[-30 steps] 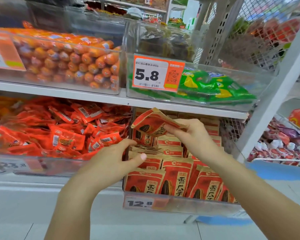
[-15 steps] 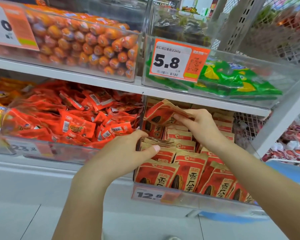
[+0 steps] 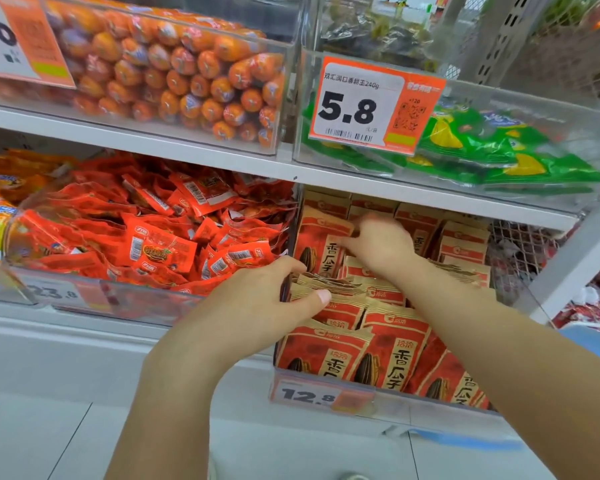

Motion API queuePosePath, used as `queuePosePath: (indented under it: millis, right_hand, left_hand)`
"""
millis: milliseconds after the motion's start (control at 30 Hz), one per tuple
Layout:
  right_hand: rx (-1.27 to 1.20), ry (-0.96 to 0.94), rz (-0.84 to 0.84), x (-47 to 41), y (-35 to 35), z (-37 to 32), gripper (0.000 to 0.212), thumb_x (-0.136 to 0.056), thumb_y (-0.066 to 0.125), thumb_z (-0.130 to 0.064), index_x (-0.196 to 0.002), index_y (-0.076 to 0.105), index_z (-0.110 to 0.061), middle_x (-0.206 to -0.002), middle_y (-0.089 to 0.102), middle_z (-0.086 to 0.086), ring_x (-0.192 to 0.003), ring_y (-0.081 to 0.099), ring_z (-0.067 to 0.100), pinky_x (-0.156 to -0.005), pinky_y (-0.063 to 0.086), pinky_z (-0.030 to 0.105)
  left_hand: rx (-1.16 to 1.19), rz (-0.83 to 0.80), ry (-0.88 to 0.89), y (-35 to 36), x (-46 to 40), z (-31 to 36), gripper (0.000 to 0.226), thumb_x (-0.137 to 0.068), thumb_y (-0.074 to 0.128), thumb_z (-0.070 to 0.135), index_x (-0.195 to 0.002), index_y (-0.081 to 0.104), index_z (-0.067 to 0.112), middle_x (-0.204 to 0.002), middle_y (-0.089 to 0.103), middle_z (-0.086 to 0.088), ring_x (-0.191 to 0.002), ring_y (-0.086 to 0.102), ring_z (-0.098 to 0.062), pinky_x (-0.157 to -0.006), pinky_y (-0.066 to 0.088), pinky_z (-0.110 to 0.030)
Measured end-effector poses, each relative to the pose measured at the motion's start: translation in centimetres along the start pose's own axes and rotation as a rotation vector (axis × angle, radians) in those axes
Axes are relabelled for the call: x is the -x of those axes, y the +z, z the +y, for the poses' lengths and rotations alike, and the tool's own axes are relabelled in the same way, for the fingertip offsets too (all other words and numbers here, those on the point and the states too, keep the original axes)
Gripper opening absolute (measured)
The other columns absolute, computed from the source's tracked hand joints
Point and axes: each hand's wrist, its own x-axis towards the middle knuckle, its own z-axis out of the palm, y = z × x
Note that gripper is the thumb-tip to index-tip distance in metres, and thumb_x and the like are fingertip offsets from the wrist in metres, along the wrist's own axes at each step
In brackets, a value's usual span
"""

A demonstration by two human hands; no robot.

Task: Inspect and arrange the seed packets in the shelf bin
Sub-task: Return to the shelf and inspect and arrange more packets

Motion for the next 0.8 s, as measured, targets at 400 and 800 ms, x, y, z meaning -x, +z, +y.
queuePosePath:
  millis: [400,800]
  right_hand:
    - [-0.619,0.046,-0.105,1.1,-1.2,0.3,0.061,-0.087,0.072,-0.033,-0.137,0.049,-0.009,-0.121,0.064,0.007,-0.108,0.063,0.022,-0.095,0.052,0.039]
    - [-0.217,-0.363,-0.372,5.2,-4.7,-0.7,0.019,-0.089,0.068,-0.022,-0.106,0.075,-0.028,-0.102,0.067,-0.013,-0.101,0.061,0.007,-0.090,0.047,0.024]
  left_hand:
    - [-0.038,-0.009,0.025,-0.3,0.2,0.2,0.053,-0.090,0.049,0.061,-0.139,0.040,0.044,-0.135,0.053,0.013,-0.121,0.050,-0.009,-0.095,0.045,-0.030]
    - [-0.103,-0.004,0.006,-0.3,0.7,0.7,0.028,-0.094,0.051,0.052,-0.120,0.051,0.042,-0.093,0.058,0.015,-0.091,0.058,-0.007,-0.083,0.052,-0.035]
